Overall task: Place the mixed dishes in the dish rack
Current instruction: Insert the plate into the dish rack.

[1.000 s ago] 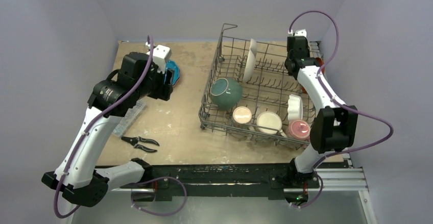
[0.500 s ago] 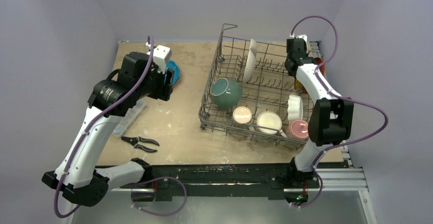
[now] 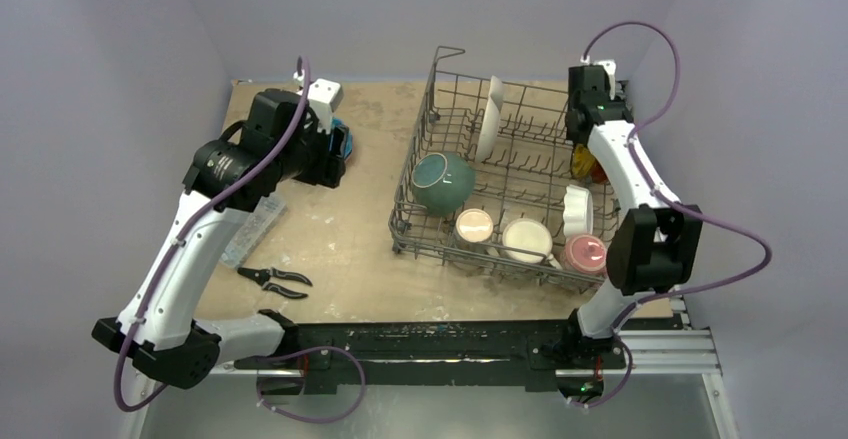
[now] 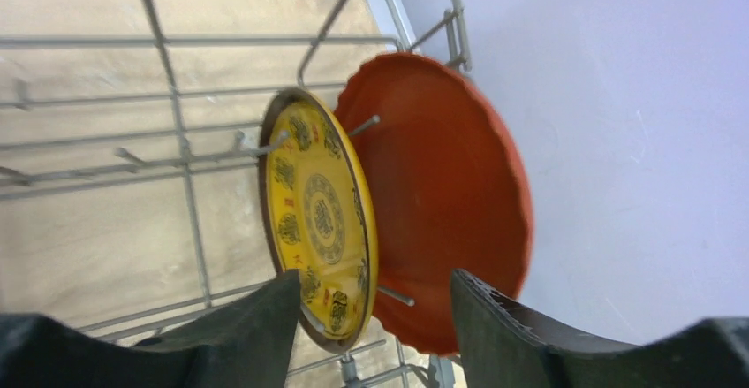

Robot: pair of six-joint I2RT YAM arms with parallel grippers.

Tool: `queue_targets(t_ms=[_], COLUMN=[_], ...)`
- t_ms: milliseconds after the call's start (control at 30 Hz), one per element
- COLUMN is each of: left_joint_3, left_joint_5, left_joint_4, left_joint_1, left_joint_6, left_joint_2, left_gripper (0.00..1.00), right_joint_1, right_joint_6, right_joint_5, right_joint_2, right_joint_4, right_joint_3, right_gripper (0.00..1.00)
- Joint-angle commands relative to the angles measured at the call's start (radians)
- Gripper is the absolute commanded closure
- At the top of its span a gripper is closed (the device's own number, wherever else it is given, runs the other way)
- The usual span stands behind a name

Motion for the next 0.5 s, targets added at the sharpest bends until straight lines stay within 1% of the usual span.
queue_targets(t_ms=[0,100,167,267,333,367,400,467], left_joint_3=[0.072,0.127,0.146,0.109,0.02,-0.032,-0.082,-0.194], left_joint_5=[0.005,0.003,0.013,0.056,0.111,0.151,0.175,0.205], left_joint_4=[0.01,-0.007,-0.01,0.026,0.108,0.146,0.181,0.268], left_joint_1=[0.002,0.005,0.009,0.018,0.039,0.054,0.072,0.11], left_joint_6=[-0.068,-0.126,-0.186,-0.331,-0.459,-0.55,-0.62,-0.753], left_joint_2=[0.046,0.102,0.124,0.124,0.105,0.093,0.079,0.039], left_gripper=[0.43,0.43,0.43,0.42,0.42,0.42,0.42,0.42], right_joint_1=[0.015,0.017,0.016,0.017,0.016,0.018,0.024,0.052], right_joint_6=[0.099,0.196,0.27,0.403,0.494,0.534,0.559,0.554], right_joint_5=[-0.197,-0.539,-0.741,-1.019,-1.165,-1.227,-1.255,-1.251], right_joint_2=[-0.17,-0.233,-0.308,-0.409,-0.466,-0.495,-0.518,-0.566], right_joint_4=[-0.018,0.027,0.138,0.312,0.403,0.444,0.457,0.421], right_joint_3=[0.074,0.04,-0.051,-0.211,-0.313,-0.357,-0.392,-0.423], right_gripper=[0.36,0.33,0.25,0.19,0.18,0.18,0.18,0.18])
